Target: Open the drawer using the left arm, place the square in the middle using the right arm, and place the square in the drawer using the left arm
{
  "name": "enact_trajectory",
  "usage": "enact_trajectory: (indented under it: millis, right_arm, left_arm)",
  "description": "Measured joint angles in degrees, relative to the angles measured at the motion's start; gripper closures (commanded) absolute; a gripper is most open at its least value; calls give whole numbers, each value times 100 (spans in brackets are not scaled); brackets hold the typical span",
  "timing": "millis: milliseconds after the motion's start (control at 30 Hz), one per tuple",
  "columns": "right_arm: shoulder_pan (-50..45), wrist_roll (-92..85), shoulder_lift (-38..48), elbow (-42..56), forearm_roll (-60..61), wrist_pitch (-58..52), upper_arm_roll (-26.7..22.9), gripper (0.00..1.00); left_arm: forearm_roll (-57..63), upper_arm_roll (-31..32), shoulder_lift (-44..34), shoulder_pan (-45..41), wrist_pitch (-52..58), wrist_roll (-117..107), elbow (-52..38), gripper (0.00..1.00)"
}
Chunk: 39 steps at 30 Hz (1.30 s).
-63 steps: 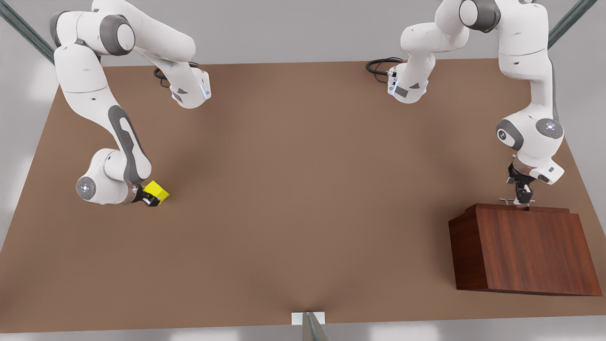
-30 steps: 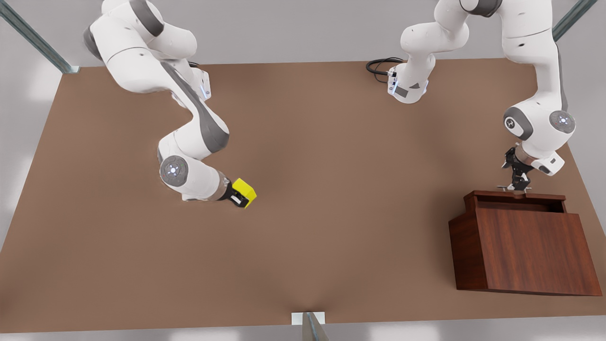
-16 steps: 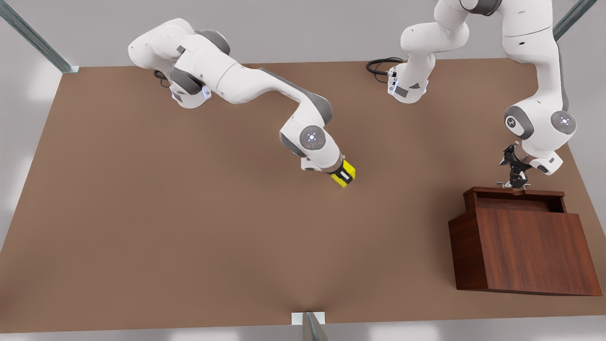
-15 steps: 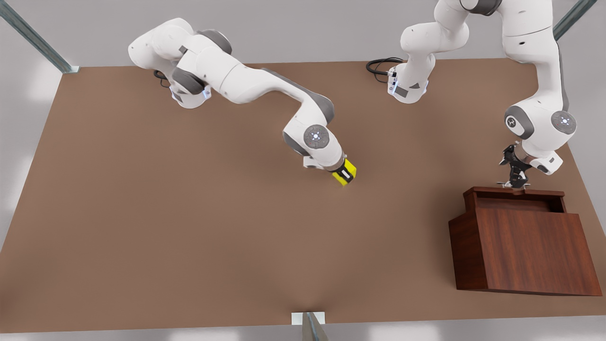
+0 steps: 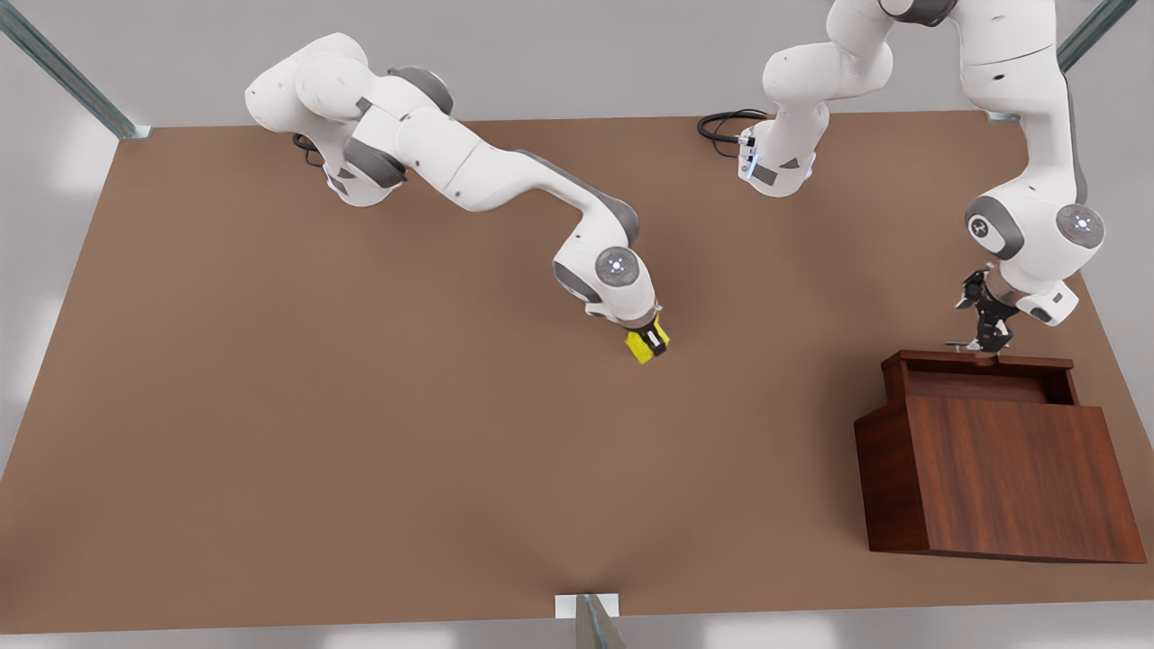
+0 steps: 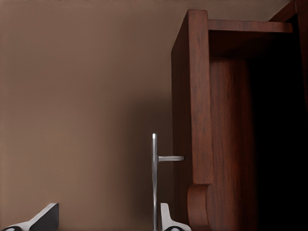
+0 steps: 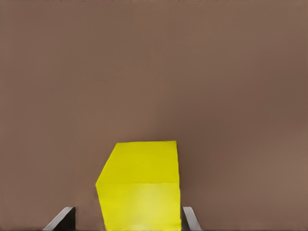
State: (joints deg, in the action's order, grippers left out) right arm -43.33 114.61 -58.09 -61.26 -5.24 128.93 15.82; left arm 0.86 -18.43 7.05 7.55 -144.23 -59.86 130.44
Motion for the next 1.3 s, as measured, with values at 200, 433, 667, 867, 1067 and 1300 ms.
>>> enact_trajectory:
  millis: [200, 433, 667, 867, 1067, 1300]
  right_arm:
    - [590, -1854, 935, -111, -226, -1046, 9, 0]
    - [3755, -7086, 3324, -1016, -154, -3113, 69, 0]
    - [5501, -10582, 4683, -2047, 541, -3911, 35, 0]
    - [5634, -10617, 4672, -2039, 546, -4078, 26, 0]
    - [5643, -10608, 4650, -2021, 550, -3951, 26, 0]
    - [5638, -10608, 4648, -2035, 550, -3955, 26, 0]
  left_arm:
    - [75, -2, -10, 79, 112, 1, -1, 0]
    - [86, -2, -115, 79, 324, 1, 34, 0]
    - [88, -2, -208, 79, 538, 1, 35, 0]
    - [66, 386, -884, 422, 3156, -516, -1071, 0]
    - [288, 3791, 795, 210, 5302, 357, -4681, 0]
    - [596, 4077, 2363, -2643, 4674, 5036, -5657, 0]
